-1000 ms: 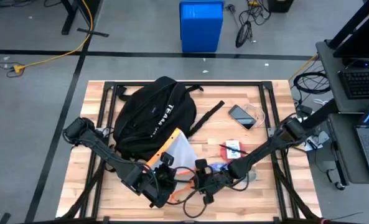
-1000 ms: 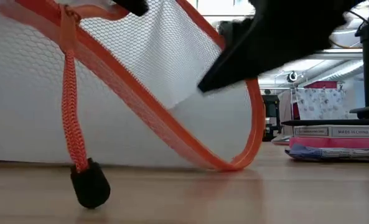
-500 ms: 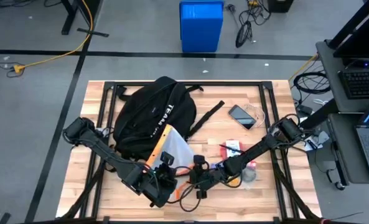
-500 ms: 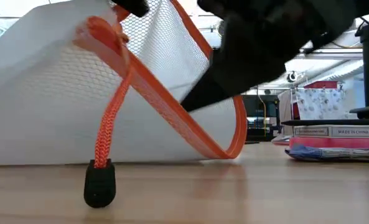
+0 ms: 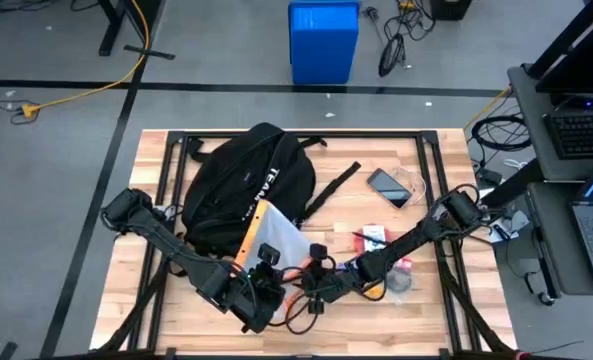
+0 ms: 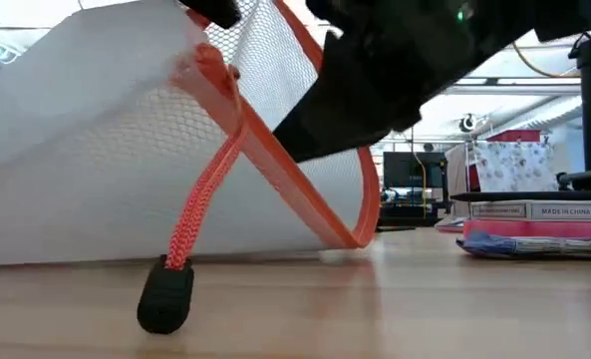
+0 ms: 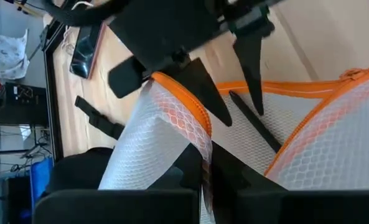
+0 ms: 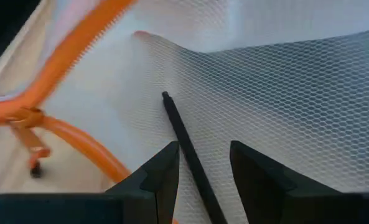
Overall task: Unpack backpack
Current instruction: Remove the black pen from the orange zip bag
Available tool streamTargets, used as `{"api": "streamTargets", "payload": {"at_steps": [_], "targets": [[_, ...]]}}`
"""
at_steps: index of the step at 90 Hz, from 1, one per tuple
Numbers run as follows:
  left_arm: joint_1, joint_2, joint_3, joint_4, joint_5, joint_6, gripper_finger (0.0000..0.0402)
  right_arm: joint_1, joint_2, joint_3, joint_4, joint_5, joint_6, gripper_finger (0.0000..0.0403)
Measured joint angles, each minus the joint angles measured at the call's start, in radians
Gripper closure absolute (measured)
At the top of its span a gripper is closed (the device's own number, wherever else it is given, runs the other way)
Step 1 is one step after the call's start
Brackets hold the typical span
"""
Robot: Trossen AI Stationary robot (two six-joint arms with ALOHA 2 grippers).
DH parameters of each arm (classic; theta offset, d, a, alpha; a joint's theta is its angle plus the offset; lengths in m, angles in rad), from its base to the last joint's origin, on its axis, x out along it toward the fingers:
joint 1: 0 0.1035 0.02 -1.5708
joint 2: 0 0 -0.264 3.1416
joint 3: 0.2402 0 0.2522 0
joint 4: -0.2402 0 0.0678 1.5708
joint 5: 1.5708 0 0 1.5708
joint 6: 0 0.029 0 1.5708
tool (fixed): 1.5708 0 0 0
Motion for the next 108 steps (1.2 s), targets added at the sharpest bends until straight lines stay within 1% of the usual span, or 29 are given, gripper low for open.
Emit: {"api": "streamTargets", "payload": {"at_steps": [18, 34, 68, 74, 79, 84, 100, 108], "targets": [[0.0, 0.0, 0.0, 0.0, 0.008, 0.0, 0.0402, -0.015, 0.069, 0.0, 0.0, -0.003, -0.003, 0.0273], [0.0, 0.0, 0.0, 0.0, 0.013, 0.001, 0.0402, -0.024, 0.085, 0.0, -0.001, -0.017, -0.026, 0.0273], [0.0, 0.0, 0.0, 0.001, 0.013, 0.0, 0.0402, -0.058, 0.083, 0.0, -0.047, -0.233, -0.003, 0.0273], [0.0, 0.0, 0.0, 0.001, 0.013, 0.001, 0.0402, -0.06, 0.081, 0.002, -0.061, -0.256, -0.017, 0.0276], [0.0, 0.0, 0.0, 0.001, 0.013, 0.001, 0.0402, -0.06, 0.081, 0.002, -0.071, -0.261, -0.023, 0.0285], [0.0, 0.0, 0.0, 0.002, 0.013, 0.001, 0.0402, -0.06, 0.08, 0.002, -0.074, -0.262, -0.025, 0.0303], [-0.001, 0.0, 0.0, 0.002, 0.013, 0.001, 0.0402, -0.059, 0.08, 0.002, -0.08, -0.273, -0.034, 0.0379], [-0.001, 0.0, 0.0, 0.002, 0.013, 0.001, 0.0402, -0.059, 0.08, 0.002, -0.082, -0.273, -0.034, 0.0392]]}}
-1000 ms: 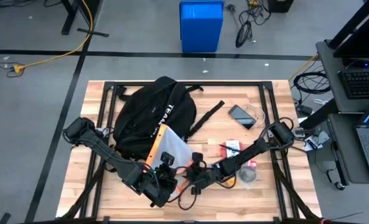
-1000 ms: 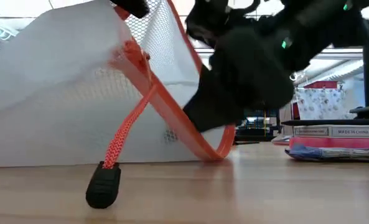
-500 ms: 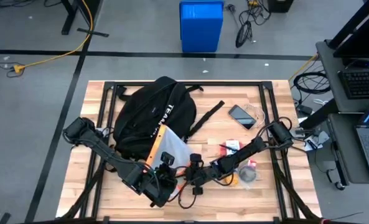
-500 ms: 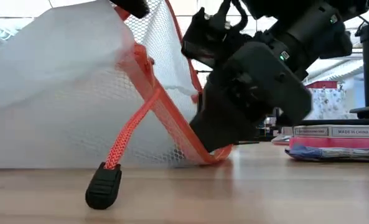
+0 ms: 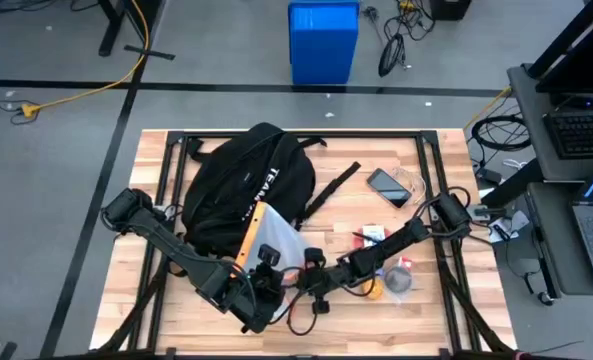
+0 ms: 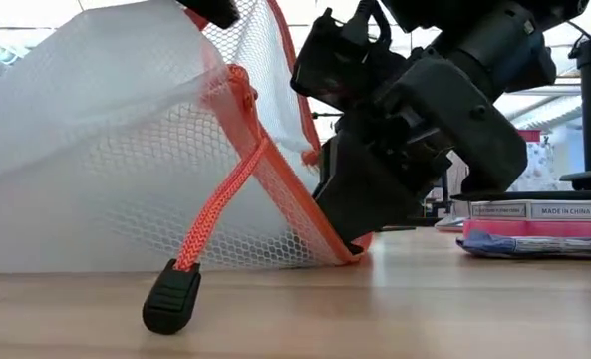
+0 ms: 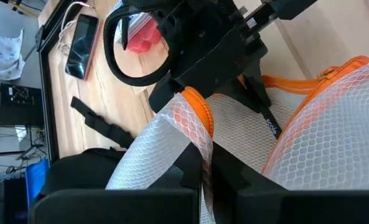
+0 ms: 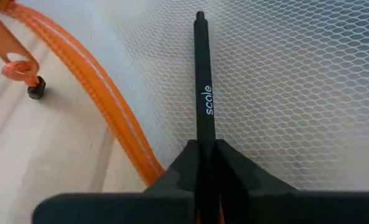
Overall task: Unpack backpack
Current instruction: Remove the black pen from the orange zip bag
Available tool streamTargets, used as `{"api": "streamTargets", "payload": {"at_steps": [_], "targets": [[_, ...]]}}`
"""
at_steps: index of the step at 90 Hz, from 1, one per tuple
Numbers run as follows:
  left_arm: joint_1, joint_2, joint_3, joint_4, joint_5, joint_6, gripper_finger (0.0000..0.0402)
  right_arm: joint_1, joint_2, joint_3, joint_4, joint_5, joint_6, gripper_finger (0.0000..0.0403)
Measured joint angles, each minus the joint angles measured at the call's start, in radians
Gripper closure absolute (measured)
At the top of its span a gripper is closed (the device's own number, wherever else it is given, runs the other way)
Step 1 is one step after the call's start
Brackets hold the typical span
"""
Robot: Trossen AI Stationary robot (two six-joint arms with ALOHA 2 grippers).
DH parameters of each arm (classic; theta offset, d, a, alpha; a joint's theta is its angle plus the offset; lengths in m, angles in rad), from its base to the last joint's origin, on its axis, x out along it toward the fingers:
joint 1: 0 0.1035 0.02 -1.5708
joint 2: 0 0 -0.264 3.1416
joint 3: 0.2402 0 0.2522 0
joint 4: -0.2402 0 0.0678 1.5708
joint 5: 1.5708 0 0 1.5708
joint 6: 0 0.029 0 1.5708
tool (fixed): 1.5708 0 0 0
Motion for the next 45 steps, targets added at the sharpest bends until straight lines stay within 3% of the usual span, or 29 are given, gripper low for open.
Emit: {"api": "streamTargets", "payload": {"at_steps": [45], "targets": [[0.0, 0.0, 0.0, 0.0, -0.001, -0.002, 0.0402, 0.016, -0.111, -0.006, -0.136, -0.059, -0.009, 0.0393]]}}
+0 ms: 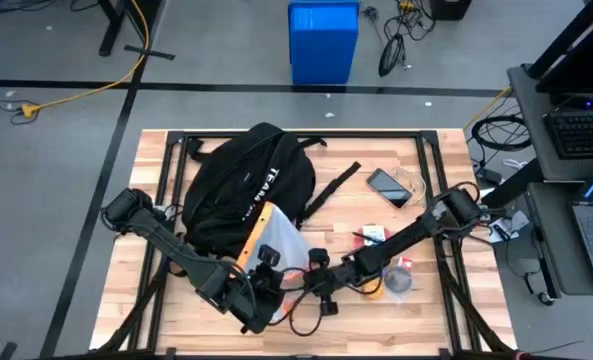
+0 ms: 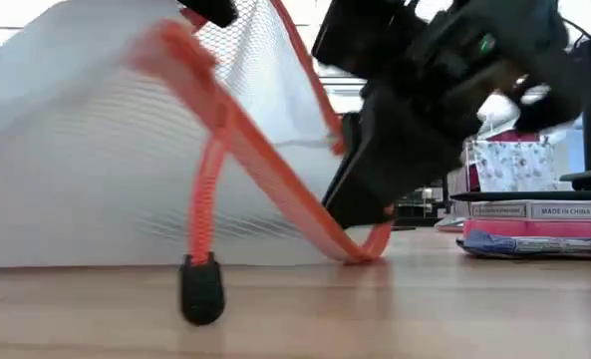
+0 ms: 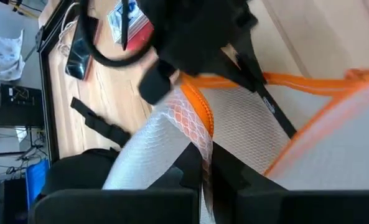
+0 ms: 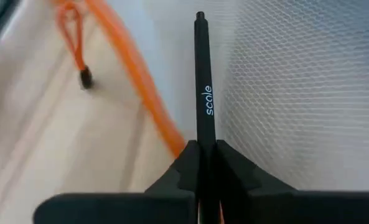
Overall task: Unpack backpack
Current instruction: Remove the black pen from the orange zip bag
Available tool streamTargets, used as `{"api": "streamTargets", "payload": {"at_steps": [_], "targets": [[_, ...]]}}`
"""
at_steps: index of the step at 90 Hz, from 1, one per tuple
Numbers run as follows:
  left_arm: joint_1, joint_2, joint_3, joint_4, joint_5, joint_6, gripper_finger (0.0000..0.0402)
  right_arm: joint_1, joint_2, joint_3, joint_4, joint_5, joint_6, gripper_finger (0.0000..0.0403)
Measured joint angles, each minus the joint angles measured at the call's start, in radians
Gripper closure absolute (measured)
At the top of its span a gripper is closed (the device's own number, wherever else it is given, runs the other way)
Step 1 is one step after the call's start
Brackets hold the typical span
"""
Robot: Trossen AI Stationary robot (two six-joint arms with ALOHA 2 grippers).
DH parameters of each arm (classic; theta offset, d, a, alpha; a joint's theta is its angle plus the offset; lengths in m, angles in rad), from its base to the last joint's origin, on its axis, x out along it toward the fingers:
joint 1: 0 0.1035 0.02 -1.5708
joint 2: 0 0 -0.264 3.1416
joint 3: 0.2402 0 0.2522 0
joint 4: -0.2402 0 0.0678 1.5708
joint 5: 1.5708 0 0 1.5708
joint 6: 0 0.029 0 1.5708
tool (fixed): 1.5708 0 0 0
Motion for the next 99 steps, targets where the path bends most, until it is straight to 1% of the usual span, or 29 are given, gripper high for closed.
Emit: {"api": "streamTargets", "payload": {"at_steps": [22, 40, 54, 79, 94, 99], "targets": [[0.0, 0.0, 0.0, 0.0, 0.0, -0.001, 0.0402, 0.026, -0.09, 0.0, -0.09, 0.003, 0.002, 0.0393], [0.003, 0.0, 0.0, -0.001, 0.0, -0.035, 0.0402, 0.055, -0.19, 0.001, -0.263, -0.012, 0.025, 0.0393], [0.008, 0.0, -0.008, -0.001, 0.0, -0.053, 0.0402, 0.103, -0.27, 0.002, -0.388, -0.02, 0.06, 0.0393], [0.011, 0.0, -0.058, -0.013, 0.0, -0.053, 0.0402, 0.192, -0.387, 0.003, -0.594, -0.006, 0.229, 0.0394], [0.011, 0.0, -0.059, -0.017, 0.0, -0.053, 0.0402, 0.232, -0.435, 0.004, -0.776, 0.086, 0.349, 0.0394], [0.011, 0.0, -0.059, -0.017, 0.0, -0.053, 0.0402, 0.237, -0.447, 0.004, -0.839, 0.095, 0.396, 0.0394]]}}
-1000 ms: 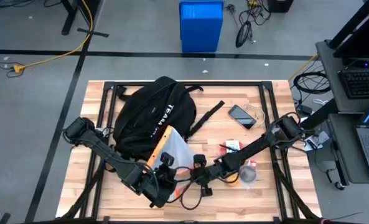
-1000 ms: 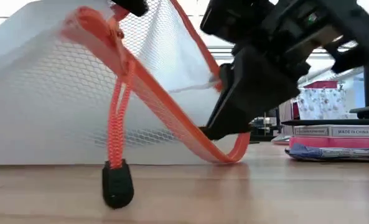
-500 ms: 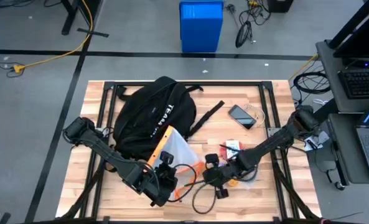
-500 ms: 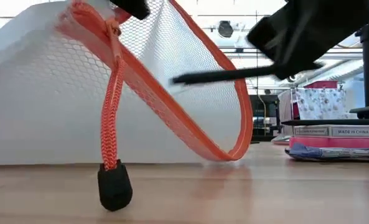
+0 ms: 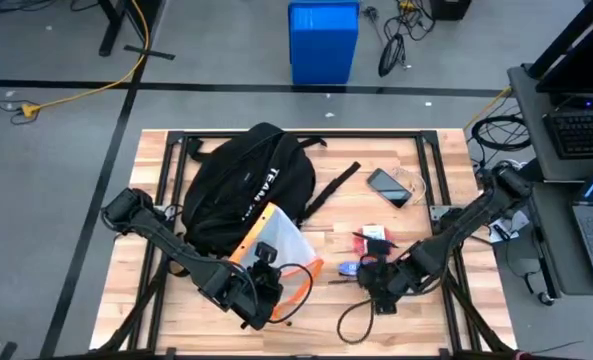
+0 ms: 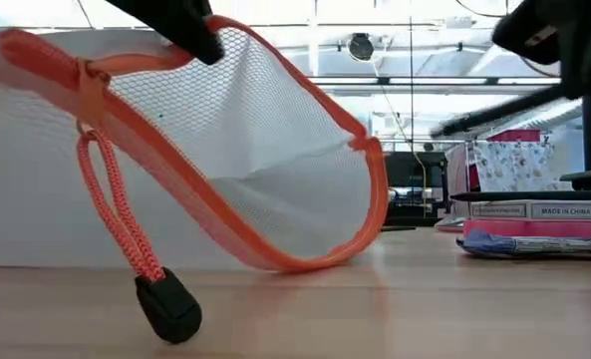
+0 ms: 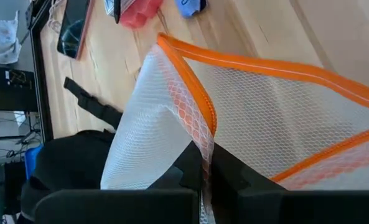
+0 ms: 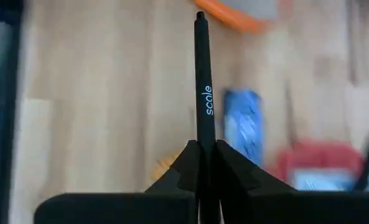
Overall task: Unpack backpack
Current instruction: Remove the black pen from the orange zip bag
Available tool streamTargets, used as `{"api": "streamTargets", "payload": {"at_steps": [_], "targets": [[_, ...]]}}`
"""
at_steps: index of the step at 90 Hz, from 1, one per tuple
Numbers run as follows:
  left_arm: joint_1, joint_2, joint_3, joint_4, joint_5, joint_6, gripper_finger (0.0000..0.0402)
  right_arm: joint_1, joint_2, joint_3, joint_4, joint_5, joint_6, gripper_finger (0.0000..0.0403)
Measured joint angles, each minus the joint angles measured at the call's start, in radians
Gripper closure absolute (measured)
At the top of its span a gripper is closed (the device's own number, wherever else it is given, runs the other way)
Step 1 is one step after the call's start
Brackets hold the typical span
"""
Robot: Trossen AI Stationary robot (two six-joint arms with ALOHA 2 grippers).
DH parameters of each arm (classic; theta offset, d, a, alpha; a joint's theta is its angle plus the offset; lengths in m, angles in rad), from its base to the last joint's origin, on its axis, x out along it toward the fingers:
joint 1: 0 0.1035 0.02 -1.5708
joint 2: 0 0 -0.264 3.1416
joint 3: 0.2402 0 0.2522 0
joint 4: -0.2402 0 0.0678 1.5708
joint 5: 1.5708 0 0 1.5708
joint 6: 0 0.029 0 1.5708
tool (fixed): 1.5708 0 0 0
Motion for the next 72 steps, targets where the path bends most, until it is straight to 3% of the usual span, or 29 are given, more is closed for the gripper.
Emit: {"api": "streamTargets", "payload": {"at_steps": [13, 45, 72], "targets": [[0.0, 0.0, 0.0, 0.004, 0.0, 0.0, 0.0402, 0.001, -0.007, 0.0, -0.143, 0.015, 0.082, 0.0394], [0.0, 0.0, 0.0, 0.008, 0.0, 0.0, 0.0402, -0.031, -0.012, 0.0, -0.394, 0.192, 0.233, 0.0394], [-0.001, 0.0, 0.0, 0.009, 0.005, -0.001, 0.0402, 0.028, -0.04, 0.0, -0.443, 0.272, 0.313, 0.0394]]}}
